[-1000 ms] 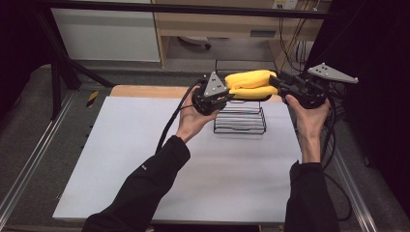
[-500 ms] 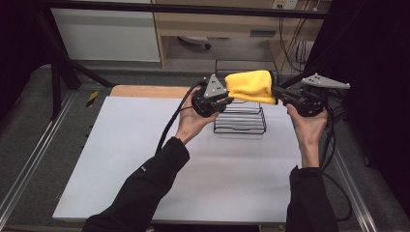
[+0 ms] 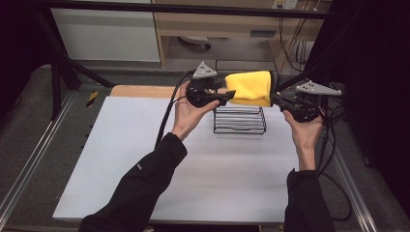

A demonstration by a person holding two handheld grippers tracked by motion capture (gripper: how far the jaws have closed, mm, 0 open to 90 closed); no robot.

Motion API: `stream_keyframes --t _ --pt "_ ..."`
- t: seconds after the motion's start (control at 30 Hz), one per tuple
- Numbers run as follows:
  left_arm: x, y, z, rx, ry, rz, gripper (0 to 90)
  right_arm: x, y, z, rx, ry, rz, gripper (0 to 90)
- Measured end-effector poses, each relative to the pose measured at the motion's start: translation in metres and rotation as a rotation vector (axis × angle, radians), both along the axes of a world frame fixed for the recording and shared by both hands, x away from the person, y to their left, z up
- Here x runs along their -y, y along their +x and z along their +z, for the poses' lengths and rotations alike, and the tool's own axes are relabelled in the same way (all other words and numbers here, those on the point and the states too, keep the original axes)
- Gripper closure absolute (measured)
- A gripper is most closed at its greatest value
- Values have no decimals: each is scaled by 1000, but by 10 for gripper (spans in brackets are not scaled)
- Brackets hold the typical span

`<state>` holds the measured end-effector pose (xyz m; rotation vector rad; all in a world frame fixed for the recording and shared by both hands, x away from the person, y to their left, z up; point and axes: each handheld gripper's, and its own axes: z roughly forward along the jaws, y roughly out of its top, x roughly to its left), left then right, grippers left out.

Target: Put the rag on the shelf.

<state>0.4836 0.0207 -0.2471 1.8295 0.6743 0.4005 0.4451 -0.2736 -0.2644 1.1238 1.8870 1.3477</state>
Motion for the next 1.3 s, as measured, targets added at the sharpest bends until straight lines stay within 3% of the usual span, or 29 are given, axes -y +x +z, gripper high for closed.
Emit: stream_keyframes --t 0.1,0.3,0.5,0.67,0.77,0.8,0.93,1.03,1.17,1.23,1.3 --pt "8 3 -10 -17 26 25 423 1 -1 -2 1 0 -3 876" --pt "9 9 -25 -62 -1 13 558 5 -6 -4 -6 -2 -10 879" --pt "6 9 -25 -58 -14 -1 771 5 -6 -7 -29 -6 -24 877" --pt "3 5 -23 -33 9 10 816 3 -4 -6 -43 -13 -22 858" --pt "2 2 -24 -9 34 16 824 4 -5 -1 -17 -3 -16 774" --pt "2 0 -24 0 45 16 829 5 -4 3 13 29 -21 662" --pt "3 -5 -24 29 80 12 833 4 1 9 33 57 -39 576" --pt "2 -8 -25 26 87 1 837 0 8 12 37 54 -47 519" --pt "-4 -9 -24 14 75 -13 840 -3 17 8 10 46 -59 557" --pt "-7 -9 -22 13 72 -16 840 -3 20 3 -6 60 -37 628" --pt "-9 -9 -20 15 83 -16 840 -3 20 0 -15 67 -12 765"
